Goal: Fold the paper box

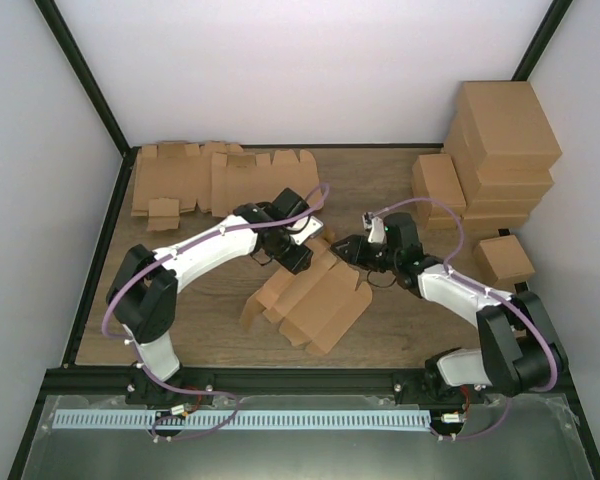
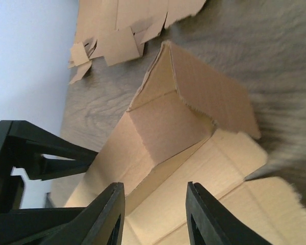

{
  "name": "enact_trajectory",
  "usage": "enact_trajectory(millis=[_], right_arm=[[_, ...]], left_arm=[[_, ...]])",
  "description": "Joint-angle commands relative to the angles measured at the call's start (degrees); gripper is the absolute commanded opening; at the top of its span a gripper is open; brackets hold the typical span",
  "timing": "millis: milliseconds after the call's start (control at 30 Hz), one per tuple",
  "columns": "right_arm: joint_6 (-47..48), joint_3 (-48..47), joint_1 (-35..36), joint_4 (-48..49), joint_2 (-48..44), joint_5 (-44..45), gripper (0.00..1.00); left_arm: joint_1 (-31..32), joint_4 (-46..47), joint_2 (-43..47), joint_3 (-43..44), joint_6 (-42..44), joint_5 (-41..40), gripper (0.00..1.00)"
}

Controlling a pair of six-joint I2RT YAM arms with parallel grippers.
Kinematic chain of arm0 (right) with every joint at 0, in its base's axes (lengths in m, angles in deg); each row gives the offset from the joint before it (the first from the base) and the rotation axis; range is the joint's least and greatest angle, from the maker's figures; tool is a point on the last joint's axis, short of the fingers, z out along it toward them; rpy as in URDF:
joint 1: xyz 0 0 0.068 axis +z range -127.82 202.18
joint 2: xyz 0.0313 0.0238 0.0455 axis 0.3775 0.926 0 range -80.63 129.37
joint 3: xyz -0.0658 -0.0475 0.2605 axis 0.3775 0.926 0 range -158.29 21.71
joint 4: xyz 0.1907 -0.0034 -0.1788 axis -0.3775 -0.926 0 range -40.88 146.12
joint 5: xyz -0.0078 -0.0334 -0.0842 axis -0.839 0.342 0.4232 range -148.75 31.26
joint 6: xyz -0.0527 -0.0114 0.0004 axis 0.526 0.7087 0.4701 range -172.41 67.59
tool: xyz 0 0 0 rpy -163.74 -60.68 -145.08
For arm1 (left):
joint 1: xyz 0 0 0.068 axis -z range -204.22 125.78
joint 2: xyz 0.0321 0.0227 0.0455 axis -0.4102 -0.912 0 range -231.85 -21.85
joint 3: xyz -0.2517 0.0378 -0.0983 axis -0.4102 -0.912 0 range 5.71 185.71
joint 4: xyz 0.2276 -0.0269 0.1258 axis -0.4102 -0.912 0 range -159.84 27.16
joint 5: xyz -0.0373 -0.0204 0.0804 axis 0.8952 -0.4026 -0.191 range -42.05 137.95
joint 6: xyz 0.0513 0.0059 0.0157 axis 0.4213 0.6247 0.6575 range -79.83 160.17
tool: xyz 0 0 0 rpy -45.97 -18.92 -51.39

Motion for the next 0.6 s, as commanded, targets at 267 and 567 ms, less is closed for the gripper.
enact_trajectory(millis=[267, 567], right_arm=[[21.44, -6.39, -0.14, -7.99, -0.62, 6.44, 0.01], [21.57, -8.77, -0.10, -7.84, 5.08, 4.74, 0.01]], left_arm=[[1.69, -1.43, 0.82, 1.66, 0.50, 0.53, 0.50], [4.27, -1.02, 0.29, 1.75, -0.62, -1.18, 0.50]])
